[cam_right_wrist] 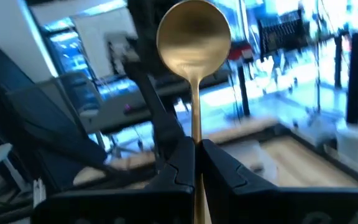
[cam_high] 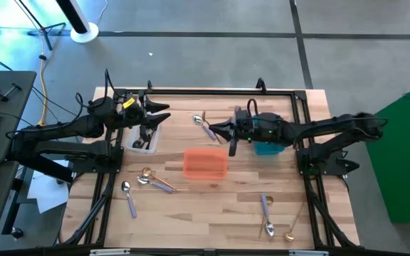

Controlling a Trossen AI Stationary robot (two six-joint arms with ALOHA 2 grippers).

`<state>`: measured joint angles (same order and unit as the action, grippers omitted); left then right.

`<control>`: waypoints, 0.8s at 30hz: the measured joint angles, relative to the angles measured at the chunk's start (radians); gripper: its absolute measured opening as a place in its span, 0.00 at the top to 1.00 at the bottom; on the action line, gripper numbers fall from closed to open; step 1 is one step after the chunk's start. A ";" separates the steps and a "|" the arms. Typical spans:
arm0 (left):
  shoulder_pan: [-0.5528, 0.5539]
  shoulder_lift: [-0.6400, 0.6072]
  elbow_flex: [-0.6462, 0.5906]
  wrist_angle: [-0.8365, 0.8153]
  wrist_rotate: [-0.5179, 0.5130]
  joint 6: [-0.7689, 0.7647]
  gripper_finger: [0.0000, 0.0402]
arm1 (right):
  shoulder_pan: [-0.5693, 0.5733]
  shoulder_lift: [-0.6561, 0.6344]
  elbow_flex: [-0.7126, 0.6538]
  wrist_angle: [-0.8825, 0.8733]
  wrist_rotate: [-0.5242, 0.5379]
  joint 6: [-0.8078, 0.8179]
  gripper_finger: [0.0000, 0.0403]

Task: Sort silverware by color (type)
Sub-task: Put the top center gold spoon into the blue bin

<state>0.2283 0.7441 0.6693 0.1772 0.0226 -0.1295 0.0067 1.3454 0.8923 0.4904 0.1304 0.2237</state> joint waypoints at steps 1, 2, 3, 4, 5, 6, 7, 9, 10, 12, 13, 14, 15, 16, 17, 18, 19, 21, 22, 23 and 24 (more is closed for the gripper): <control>0.000 0.000 0.000 0.000 0.006 0.000 0.63 | 0.007 -0.001 0.016 0.004 0.000 -0.021 1.00; 0.000 0.000 0.000 0.000 0.014 0.000 0.63 | 0.012 -0.001 0.029 0.006 -0.001 -0.042 1.00; 0.000 0.000 0.000 0.000 0.020 0.000 0.63 | 0.016 -0.001 0.038 0.004 -0.003 -0.060 1.00; 0.000 0.000 0.000 0.000 0.022 0.000 0.63 | 0.017 -0.001 0.046 0.000 -0.006 -0.073 1.00; 0.000 0.000 0.000 0.000 0.025 0.000 0.63 | 0.017 -0.001 0.050 -0.001 -0.007 -0.081 1.00; 0.000 0.000 0.000 0.000 0.025 0.000 0.63 | 0.017 -0.001 0.054 0.000 -0.006 -0.086 1.00; 0.000 0.000 0.000 0.000 0.025 0.000 0.63 | 0.016 -0.001 0.055 0.004 -0.003 -0.086 1.00; 0.000 0.000 0.000 0.000 0.025 0.000 0.63 | 0.013 -0.001 0.056 0.002 0.000 -0.086 1.00; 0.000 0.000 0.000 0.000 0.025 0.000 0.63 | 0.013 -0.001 0.056 0.000 0.000 -0.086 1.00; 0.000 0.000 0.000 0.000 0.025 0.000 0.63 | 0.013 -0.001 0.056 0.000 -0.001 -0.086 1.00; 0.000 0.000 0.000 0.000 0.025 0.000 0.63 | 0.013 -0.001 0.056 0.000 -0.001 -0.086 1.00; 0.000 0.000 0.000 0.000 0.026 0.000 0.63 | 0.013 -0.001 0.056 0.000 -0.002 -0.086 1.00; 0.000 0.000 0.000 0.000 0.026 0.000 0.63 | 0.013 -0.001 0.056 0.000 -0.003 -0.086 1.00; 0.000 0.000 0.000 0.000 0.026 0.000 0.63 | 0.013 -0.001 0.056 0.000 -0.003 -0.087 1.00; 0.000 0.000 0.000 0.000 0.026 0.000 0.63 | 0.013 -0.001 0.056 0.000 -0.003 -0.089 1.00; 0.000 0.000 0.000 0.000 0.026 0.000 0.63 | 0.013 -0.001 0.056 0.000 -0.003 -0.090 1.00; 0.000 0.000 0.000 0.000 0.026 0.000 0.63 | 0.013 -0.001 0.056 0.000 -0.003 -0.090 1.00; 0.000 0.000 0.000 0.000 0.026 0.000 0.63 | 0.013 -0.001 0.056 0.000 -0.003 -0.091 1.00; 0.000 0.000 0.000 0.000 0.026 0.000 0.63 | 0.013 -0.001 0.056 0.000 -0.003 -0.092 1.00; 0.000 0.000 0.000 0.000 0.026 0.000 0.63 | 0.013 -0.001 0.056 0.000 -0.003 -0.093 1.00; 0.000 0.000 0.000 0.000 0.026 0.000 0.63 | 0.013 -0.001 0.056 0.001 -0.003 -0.093 1.00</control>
<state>0.2279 0.7441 0.6693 0.1770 0.0486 -0.1294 0.0196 1.3445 0.9478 0.4910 0.1276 0.1307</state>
